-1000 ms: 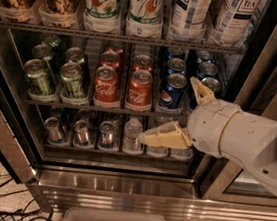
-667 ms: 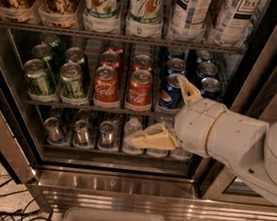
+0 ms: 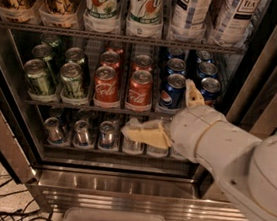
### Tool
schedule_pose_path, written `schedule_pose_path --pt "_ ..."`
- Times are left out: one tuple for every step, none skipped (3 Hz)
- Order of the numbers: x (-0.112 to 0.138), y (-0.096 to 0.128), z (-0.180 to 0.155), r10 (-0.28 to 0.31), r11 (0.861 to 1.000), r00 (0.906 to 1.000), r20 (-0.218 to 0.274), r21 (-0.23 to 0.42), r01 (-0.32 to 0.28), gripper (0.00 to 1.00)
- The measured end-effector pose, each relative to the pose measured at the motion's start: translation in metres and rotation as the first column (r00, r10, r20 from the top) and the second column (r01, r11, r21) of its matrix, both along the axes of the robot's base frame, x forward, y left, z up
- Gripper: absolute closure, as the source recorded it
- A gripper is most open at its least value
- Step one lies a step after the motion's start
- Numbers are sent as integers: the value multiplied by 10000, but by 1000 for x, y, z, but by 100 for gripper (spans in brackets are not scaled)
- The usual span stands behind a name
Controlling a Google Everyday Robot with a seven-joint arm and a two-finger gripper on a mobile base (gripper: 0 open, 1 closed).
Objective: Pick blue plastic bottle from top shelf of fridge
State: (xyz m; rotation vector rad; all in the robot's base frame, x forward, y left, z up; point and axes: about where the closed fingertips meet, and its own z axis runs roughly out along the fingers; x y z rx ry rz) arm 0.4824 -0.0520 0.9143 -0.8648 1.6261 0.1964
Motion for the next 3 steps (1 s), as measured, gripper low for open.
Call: schedule_pose_path --pt "12 -5 17 -1488 9847 9887 170 940 1466 0" --pt "21 -34 22 -2917 9424 9564 158 1759 2845 0" --pt "30 -21 26 -3521 9152 9353 355 2222 3361 0"
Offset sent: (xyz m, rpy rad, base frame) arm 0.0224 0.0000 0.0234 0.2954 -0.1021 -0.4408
